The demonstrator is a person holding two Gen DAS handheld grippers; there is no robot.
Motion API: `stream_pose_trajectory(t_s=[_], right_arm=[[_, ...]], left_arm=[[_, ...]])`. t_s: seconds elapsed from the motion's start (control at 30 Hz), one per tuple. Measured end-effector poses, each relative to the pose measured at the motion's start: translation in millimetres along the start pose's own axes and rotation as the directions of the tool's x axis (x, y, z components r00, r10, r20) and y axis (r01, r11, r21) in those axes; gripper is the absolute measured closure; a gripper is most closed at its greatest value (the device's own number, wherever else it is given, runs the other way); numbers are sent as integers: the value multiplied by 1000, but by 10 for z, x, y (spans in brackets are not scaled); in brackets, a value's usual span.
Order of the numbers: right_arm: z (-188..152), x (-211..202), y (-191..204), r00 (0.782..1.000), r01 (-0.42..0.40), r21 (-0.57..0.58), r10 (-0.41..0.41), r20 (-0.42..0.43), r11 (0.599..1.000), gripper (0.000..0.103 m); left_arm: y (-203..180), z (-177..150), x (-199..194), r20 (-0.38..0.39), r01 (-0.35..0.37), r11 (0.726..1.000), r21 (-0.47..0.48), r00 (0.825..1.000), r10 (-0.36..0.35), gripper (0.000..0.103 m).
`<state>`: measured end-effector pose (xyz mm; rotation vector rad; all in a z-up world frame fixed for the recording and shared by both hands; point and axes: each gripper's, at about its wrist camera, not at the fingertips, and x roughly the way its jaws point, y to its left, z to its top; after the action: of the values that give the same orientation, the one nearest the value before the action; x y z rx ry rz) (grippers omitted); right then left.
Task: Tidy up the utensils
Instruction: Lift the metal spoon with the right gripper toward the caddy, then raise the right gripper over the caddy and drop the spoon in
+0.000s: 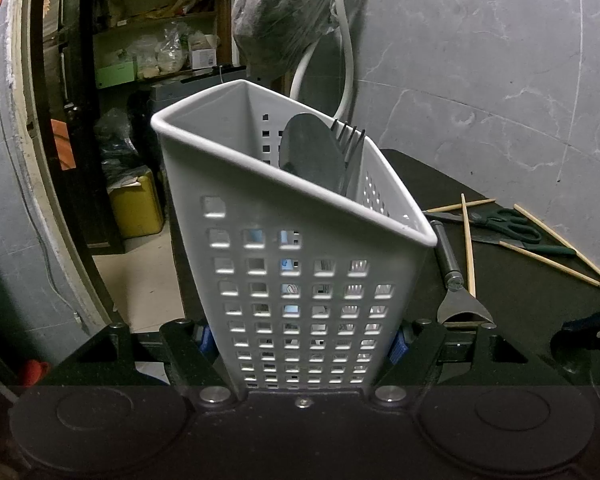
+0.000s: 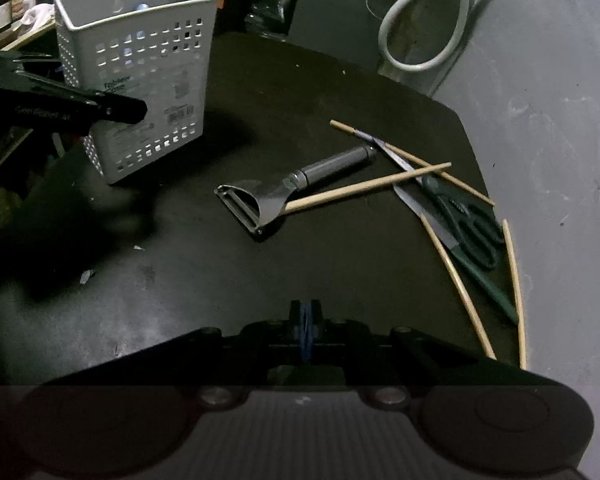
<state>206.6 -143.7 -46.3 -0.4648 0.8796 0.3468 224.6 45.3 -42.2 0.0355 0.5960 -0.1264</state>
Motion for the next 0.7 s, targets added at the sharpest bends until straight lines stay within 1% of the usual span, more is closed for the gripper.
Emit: stream_pose_trajectory(t_s=[0.17,0.3,0.57,0.63,0.7], right_arm=[[11,-21,83,1000,-1,-34,1,-7,999,101],[16,-15,182,1000,15,-66,-16,-16,998,101],[40,41,117,999,5,-42,-7,-49,999,101],[69,9,34,999,-3,-13,2,-40,1000,101],[123,-84,-78,1000,5,24,-4,-10,1000,101]], left_arm=[[3,-1,-2,0,0,1000,-1,1000,0,27],[0,-1,2,0,-1,1000,-1,1000,1,27],[4,-1,2,1,-1,1000,-1,1000,1,27],[6,-5,-4,1,0,1000,-1,1000,0,27],[4,-2,0,0,0,1000,-2,1000,0,27]])
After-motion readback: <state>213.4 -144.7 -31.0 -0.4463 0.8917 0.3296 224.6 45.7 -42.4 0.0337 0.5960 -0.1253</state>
